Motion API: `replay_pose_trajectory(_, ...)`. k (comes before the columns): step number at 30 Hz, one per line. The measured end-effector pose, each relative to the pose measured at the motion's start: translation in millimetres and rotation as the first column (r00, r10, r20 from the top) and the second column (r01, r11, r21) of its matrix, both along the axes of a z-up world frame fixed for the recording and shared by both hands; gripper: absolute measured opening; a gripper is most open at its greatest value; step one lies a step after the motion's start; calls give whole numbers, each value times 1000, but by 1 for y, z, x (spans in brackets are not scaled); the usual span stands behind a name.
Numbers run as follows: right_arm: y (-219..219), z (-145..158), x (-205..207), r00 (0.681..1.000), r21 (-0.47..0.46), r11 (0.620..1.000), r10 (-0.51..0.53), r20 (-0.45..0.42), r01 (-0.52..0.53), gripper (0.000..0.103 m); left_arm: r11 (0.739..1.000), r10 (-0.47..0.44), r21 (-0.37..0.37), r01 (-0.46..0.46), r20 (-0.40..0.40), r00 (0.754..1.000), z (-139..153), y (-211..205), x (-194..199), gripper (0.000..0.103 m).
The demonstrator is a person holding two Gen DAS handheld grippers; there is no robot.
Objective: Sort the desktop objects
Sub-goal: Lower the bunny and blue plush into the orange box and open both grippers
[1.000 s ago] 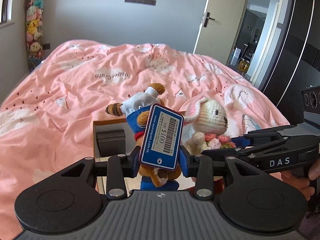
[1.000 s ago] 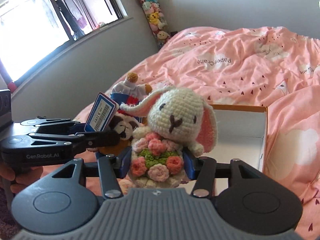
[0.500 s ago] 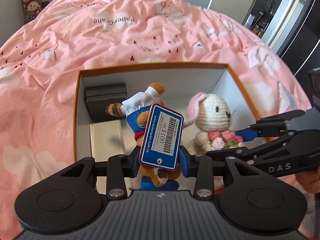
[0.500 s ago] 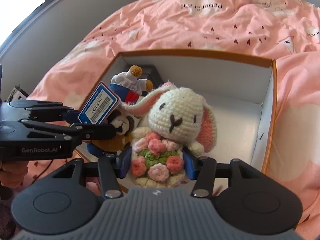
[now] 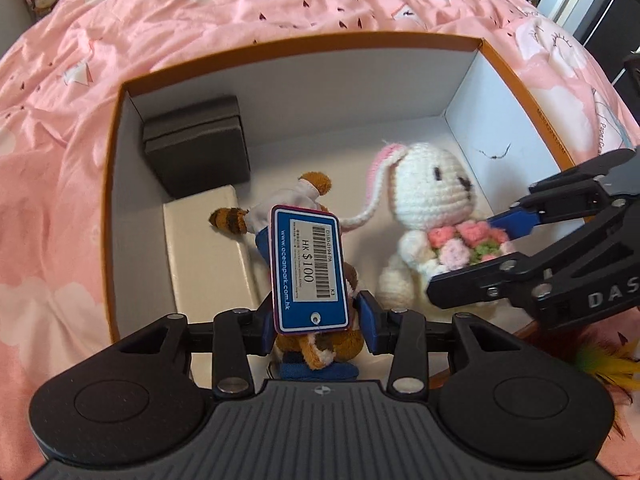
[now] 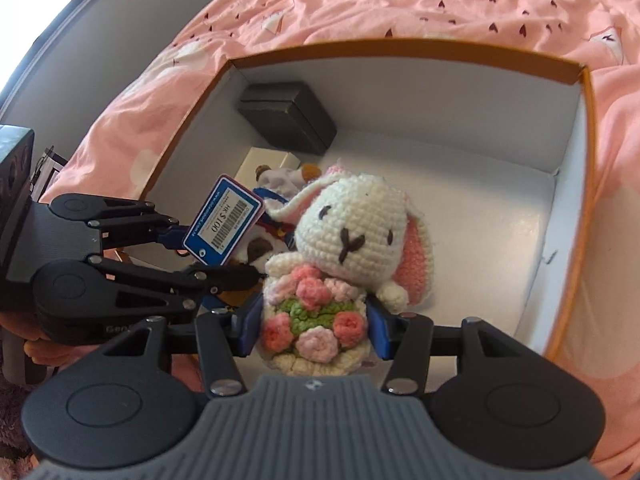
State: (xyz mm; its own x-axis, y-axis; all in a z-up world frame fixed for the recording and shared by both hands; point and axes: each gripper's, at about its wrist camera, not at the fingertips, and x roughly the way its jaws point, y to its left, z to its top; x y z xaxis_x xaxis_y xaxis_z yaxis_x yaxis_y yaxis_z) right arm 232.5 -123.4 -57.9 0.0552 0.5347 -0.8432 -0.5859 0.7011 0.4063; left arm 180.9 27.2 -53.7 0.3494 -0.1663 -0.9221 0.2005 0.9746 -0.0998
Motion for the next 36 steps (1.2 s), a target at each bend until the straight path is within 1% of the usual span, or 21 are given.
replay_pose_trajectory(3, 13, -10, 3, 999, -29, 999, 14, -37, -15, 56, 1000, 12, 18, -12, -14, 1000, -4, 3, 0, 50)
replay_pose_trajectory(5, 19, -14, 5, 999, -48, 999, 19, -51, -22, 56, 1000, 8, 10, -8, -22, 1000, -5, 5, 0, 49)
replay_pose_trajectory(11, 27, -25, 13, 995, -58, 998, 25, -100, -31, 56, 1000, -9, 12, 9, 9, 1000, 4, 13, -7, 54)
replay_pose_trajectory(12, 28, -25, 13, 995, -57, 998, 32, -99, -37, 57, 1000, -16, 12, 16, 17, 1000, 7, 14, -9, 58)
replay_pose_trajectory(14, 32, -23, 12, 995, -63, 997, 46, -88, -51, 60, 1000, -27, 8, 26, 38, 999, 12, 16, -12, 61)
replay_pose_trajectory(18, 31, -17, 7, 997, -83, 994, 63, -46, -66, 64, 1000, -26, -8, 26, 51, 998, 17, 20, -19, 61)
replay_pose_trajectory(19, 29, -15, 6, 997, -87, 994, 65, -34, -67, 64, 1000, -26, -15, 27, 54, 998, 17, 22, -21, 60)
replay_pose_trajectory(21, 25, -7, 2, 997, -84, 993, 79, -5, -79, 64, 999, -28, -34, 30, 68, 997, 19, 23, -24, 41)
replay_pose_trajectory(22, 25, -4, 0, 996, -81, 993, 88, 5, -88, 64, 999, -33, -38, 35, 69, 997, 19, 24, -24, 39)
replay_pose_trajectory(24, 26, 2, -1, 995, -80, 992, 101, 20, -99, 66, 999, -32, -38, 35, 71, 997, 16, 24, -24, 31)
replay_pose_trajectory(26, 27, 5, -2, 994, -94, 990, 105, 37, -101, 66, 999, -31, -42, 35, 70, 997, 13, 24, -23, 28)
replay_pose_trajectory(28, 30, 4, -2, 992, -112, 988, 109, 57, -102, 65, 997, -27, -64, 32, 66, 997, 12, 25, -23, 26)
replay_pose_trajectory(29, 32, 1, -2, 992, -127, 987, 111, 65, -102, 63, 997, -25, -70, 30, 67, 997, 11, 26, -24, 25)
replay_pose_trajectory(30, 33, -2, -1, 992, -135, 986, 107, 70, -97, 60, 997, -23, -71, 28, 69, 997, 11, 27, -24, 25)
replay_pose_trajectory(34, 38, -11, 1, 991, -117, 989, 105, 79, -95, 60, 997, -14, -77, 20, 77, 997, 13, 30, -24, 23)
replay_pose_trajectory(36, 41, -12, 0, 989, -96, 989, 123, 80, -115, 56, 997, -12, -80, 18, 80, 997, 14, 32, -23, 23)
